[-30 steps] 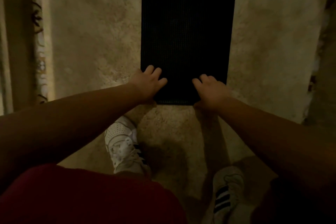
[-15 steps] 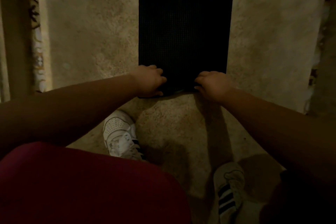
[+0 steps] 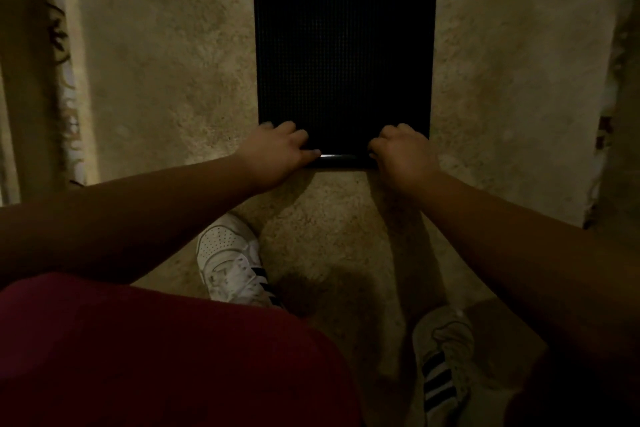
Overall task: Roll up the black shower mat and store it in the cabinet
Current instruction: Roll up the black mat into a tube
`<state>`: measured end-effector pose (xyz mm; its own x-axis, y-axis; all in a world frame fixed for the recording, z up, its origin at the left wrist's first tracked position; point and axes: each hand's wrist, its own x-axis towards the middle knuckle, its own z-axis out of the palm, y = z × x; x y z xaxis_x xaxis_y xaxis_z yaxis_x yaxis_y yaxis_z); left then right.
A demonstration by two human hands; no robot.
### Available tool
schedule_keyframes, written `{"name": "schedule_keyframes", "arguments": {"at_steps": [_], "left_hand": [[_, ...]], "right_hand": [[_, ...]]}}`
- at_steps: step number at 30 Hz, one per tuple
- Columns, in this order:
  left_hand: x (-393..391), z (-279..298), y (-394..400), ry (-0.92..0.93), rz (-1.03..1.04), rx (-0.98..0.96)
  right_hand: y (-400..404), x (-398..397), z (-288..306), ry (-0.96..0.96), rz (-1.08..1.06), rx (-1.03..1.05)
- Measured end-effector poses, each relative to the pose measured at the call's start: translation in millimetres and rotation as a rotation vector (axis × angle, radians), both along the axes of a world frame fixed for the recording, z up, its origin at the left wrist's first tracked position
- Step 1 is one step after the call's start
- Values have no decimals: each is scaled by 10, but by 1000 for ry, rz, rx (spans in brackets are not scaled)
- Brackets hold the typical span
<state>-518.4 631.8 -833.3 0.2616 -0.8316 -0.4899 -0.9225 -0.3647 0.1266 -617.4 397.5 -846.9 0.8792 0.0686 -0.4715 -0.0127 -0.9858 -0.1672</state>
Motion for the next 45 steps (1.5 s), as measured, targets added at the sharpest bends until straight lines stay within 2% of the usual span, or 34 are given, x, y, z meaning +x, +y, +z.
{"name": "schedule_keyframes", "arguments": {"at_steps": [3, 9, 18, 22, 27, 30, 35, 40, 45], "left_hand": [[-57, 15, -73, -60, -9, 61], [-284, 13, -189, 34, 168, 118], [-364, -124, -68, 2, 208, 77], [-245, -113, -110, 67, 246, 23], [-71, -62, -183, 147, 295, 33], [-23, -30, -153, 144, 276, 0], [102, -36, -160, 171, 277, 3], [186, -44, -169, 226, 299, -11], [253, -59, -160, 311, 308, -48]], "right_hand": [[43, 8, -16, 15, -61, 50], [62, -155, -9, -25, -48, 81], [-4, -89, -20, 19, 63, 63], [-37, -47, -12, 17, 51, 45], [-158, 175, -25, 136, 85, 63], [-222, 267, -33, 196, 37, 143], [-252, 254, -25, 161, -90, 252], [-187, 78, -31, -16, -50, 150], [-224, 164, -17, 53, -163, 218]]}}
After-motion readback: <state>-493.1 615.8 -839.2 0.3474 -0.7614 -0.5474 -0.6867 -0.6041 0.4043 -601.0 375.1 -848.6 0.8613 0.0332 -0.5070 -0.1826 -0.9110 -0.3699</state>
